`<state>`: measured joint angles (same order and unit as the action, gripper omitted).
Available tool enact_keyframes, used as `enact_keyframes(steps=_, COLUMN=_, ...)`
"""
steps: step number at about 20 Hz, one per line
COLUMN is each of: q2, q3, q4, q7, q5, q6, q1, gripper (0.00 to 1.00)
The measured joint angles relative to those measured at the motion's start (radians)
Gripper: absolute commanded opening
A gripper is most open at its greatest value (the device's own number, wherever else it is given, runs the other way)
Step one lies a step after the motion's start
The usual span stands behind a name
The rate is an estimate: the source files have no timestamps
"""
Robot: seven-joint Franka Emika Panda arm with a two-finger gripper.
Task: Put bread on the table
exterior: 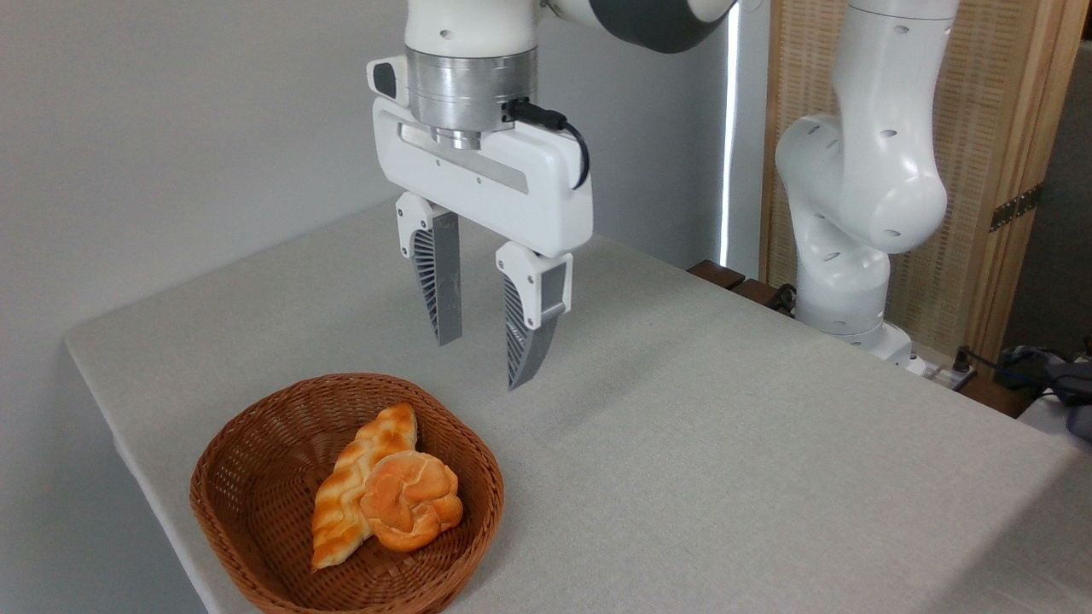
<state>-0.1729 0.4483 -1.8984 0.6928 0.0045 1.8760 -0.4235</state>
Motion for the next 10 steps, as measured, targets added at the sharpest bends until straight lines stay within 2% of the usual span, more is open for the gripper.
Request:
enact_keyframes(steps=4, q2=-0.005, q3=-0.012, q4=0.004, q7=0.034, q5=-0.023, q6=-0.062, q1=-0.006, gripper=1.0)
enact_keyframes(steps=10, q2=-0.005, q3=-0.015, q4=0.007, q7=0.036, q5=-0.023, q6=-0.066, q1=-0.007, gripper=1.0)
